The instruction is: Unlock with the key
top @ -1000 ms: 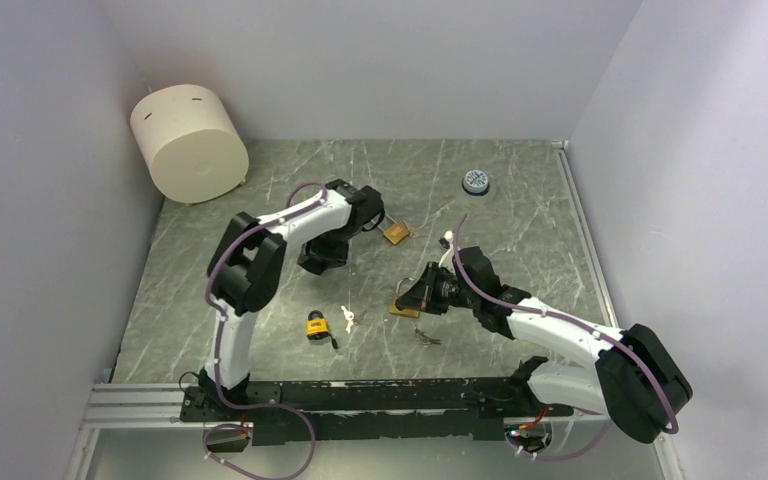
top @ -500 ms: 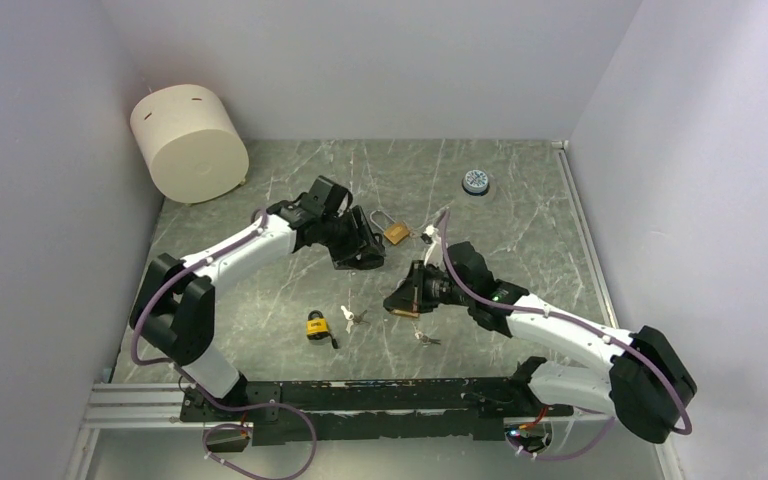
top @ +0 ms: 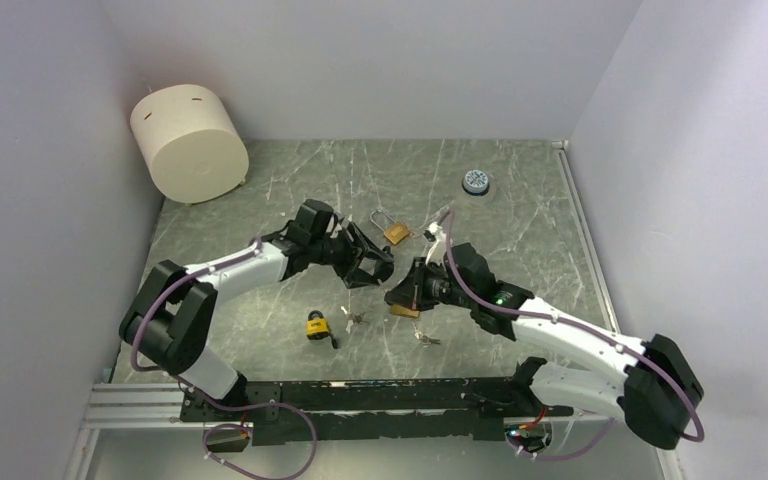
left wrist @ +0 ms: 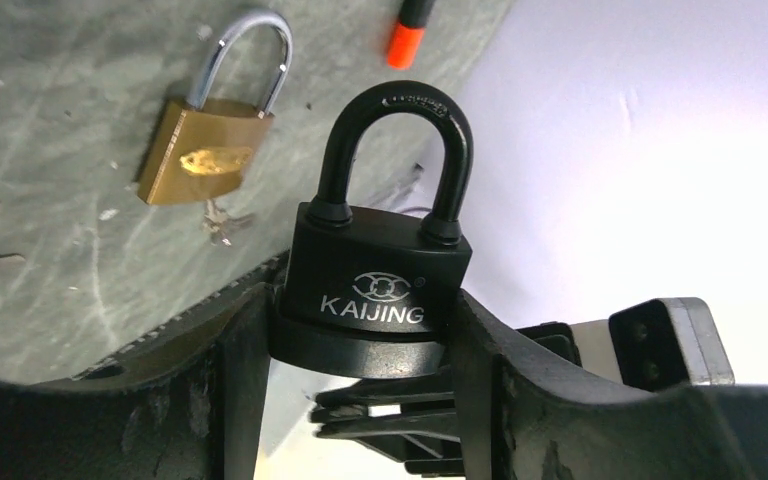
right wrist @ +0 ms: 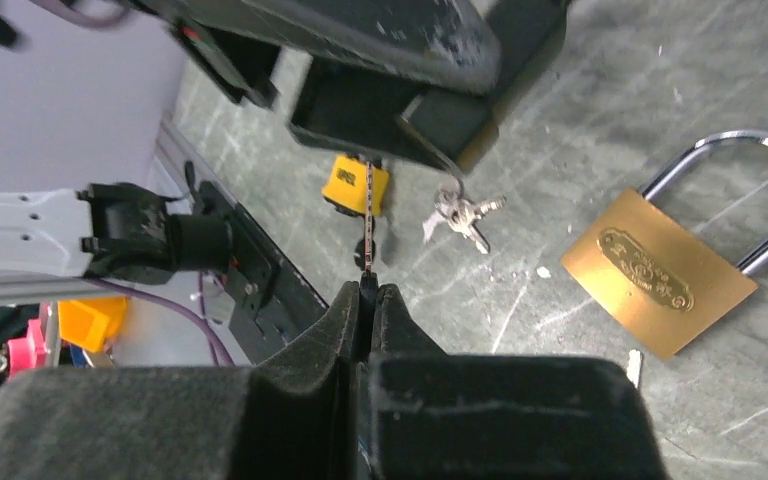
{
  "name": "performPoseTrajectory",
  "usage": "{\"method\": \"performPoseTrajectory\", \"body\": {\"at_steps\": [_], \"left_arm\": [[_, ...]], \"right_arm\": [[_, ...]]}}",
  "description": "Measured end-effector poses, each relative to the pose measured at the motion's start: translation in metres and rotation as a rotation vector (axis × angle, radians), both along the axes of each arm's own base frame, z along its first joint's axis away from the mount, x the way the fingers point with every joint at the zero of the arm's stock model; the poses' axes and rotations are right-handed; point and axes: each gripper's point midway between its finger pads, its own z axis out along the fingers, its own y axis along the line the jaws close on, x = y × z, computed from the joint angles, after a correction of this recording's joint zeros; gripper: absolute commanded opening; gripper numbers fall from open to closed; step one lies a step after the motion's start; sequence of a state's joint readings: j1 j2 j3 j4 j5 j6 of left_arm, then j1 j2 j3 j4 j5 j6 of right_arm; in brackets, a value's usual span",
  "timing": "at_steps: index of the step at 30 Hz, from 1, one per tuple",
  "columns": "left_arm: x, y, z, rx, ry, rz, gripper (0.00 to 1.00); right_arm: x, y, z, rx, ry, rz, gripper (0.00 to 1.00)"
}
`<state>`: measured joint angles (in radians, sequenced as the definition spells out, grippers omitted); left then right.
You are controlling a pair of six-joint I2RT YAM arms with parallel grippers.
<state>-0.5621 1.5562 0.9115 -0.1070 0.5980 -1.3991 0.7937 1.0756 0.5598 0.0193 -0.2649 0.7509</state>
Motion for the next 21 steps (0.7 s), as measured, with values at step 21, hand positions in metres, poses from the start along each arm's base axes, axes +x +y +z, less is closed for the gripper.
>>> {"method": "performPoseTrajectory", "body": {"at_steps": [21], "left_arm": [[-0.002, -0.01, 0.05, -0.349, 0.045, 0.063, 0.14]], "right_arm": [[0.019, -0.016, 0.033, 0.056, -0.118, -0.149, 0.0]]}}
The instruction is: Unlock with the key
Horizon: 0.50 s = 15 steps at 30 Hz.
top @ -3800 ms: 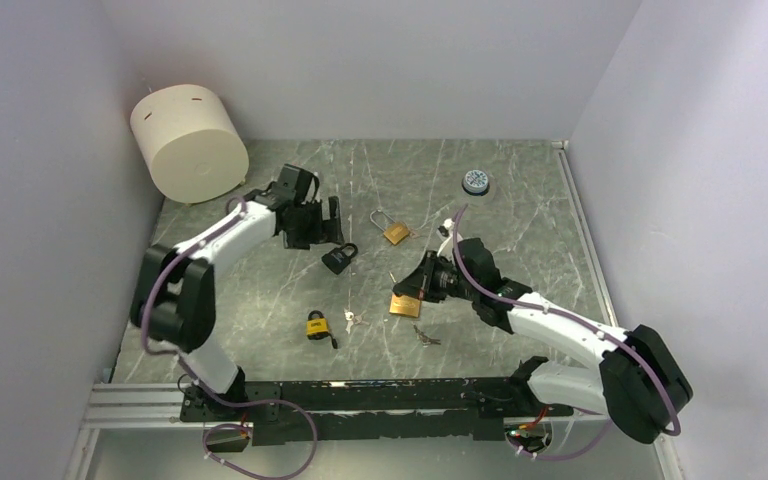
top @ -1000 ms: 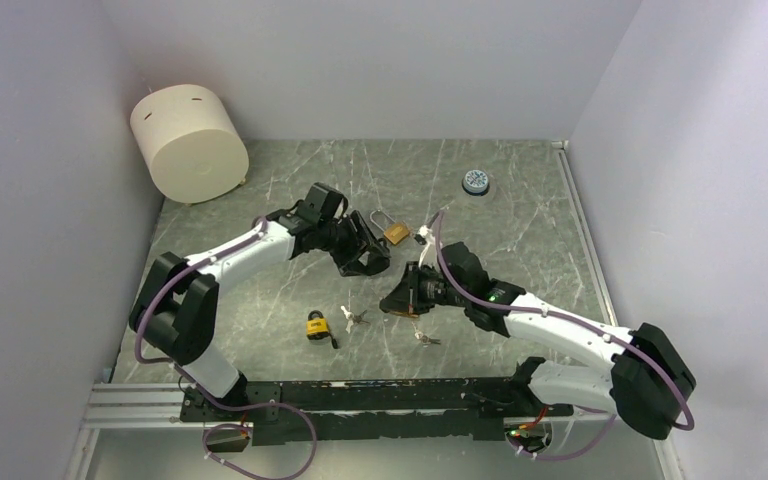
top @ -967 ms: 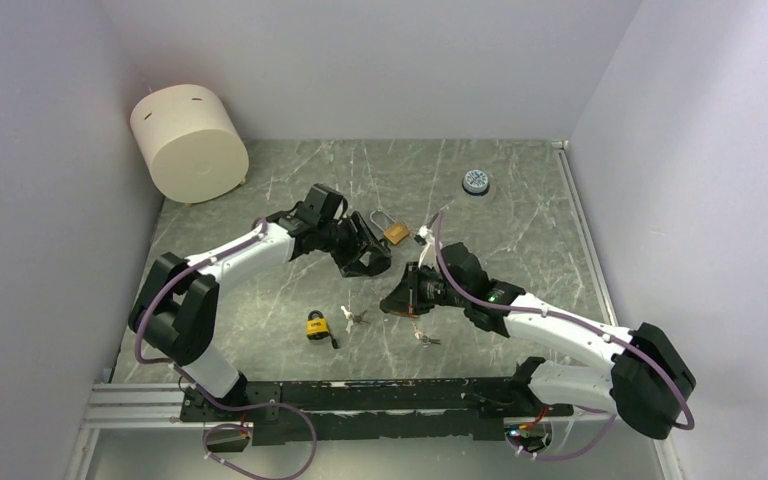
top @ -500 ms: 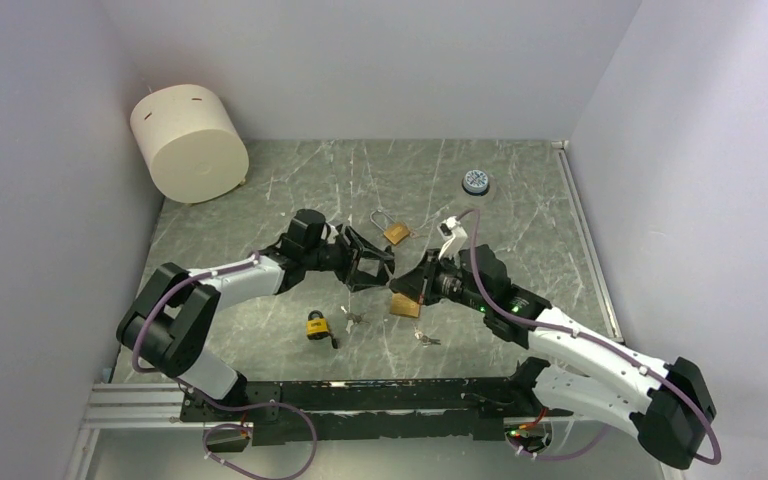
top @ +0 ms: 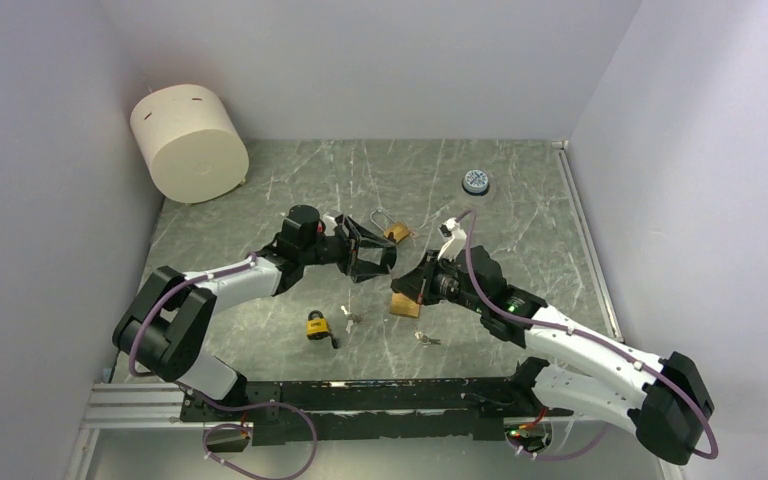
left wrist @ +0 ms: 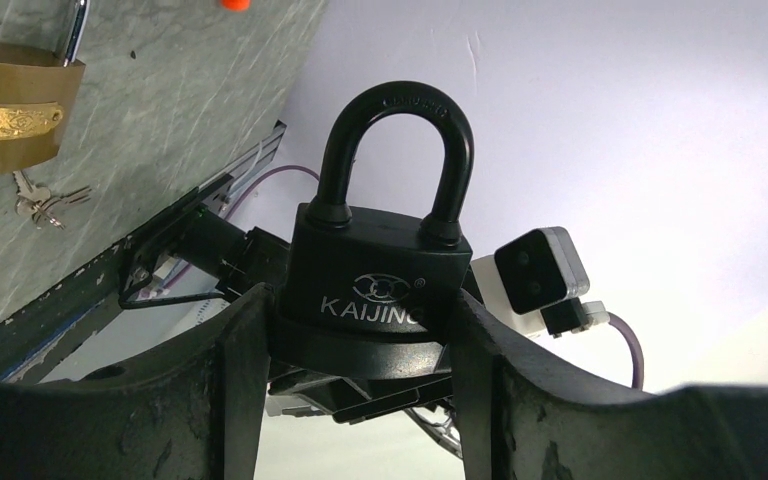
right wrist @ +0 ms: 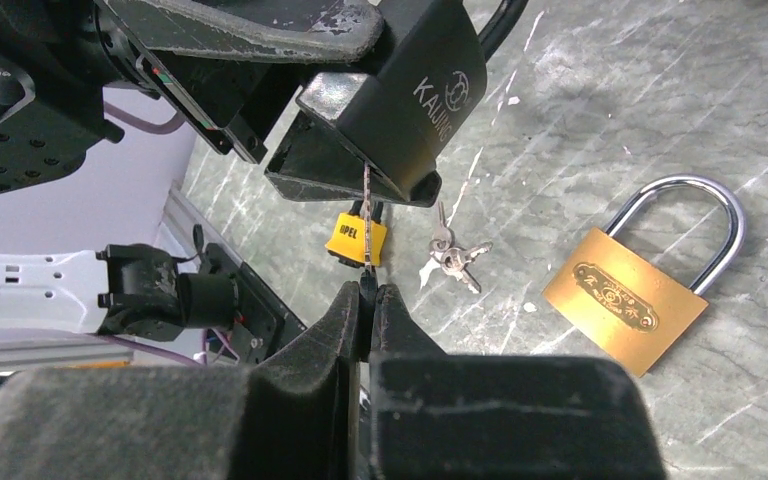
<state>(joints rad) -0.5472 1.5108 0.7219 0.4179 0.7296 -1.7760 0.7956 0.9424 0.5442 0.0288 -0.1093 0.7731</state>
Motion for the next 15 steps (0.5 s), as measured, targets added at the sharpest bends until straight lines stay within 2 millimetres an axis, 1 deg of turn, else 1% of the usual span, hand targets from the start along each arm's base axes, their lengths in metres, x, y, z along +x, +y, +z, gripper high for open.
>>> {"method": "performPoseTrajectory", "body": {"at_steps": [6, 10, 12, 15], "left_arm": [[-0.001, 0.002, -0.001, 0.01, 0.009, 0.005, 0.14], [-0.002, 0.002, -0.001, 0.011, 0.014, 0.0, 0.13], [-0.003, 0.002, -0.001, 0.013, 0.017, 0.0, 0.13], [-0.004, 0.002, 0.0, 0.014, 0.009, -0.002, 0.13]], "right_arm": [[-0.001, 0.001, 0.0, 0.008, 0.002, 0.003, 0.0], [-0.005, -0.002, 0.001, 0.028, -0.016, 0.009, 0.0], [-0.008, -0.005, 0.004, 0.043, -0.03, 0.01, 0.0], [-0.007, -0.006, 0.013, 0.065, -0.057, 0.001, 0.0]]}}
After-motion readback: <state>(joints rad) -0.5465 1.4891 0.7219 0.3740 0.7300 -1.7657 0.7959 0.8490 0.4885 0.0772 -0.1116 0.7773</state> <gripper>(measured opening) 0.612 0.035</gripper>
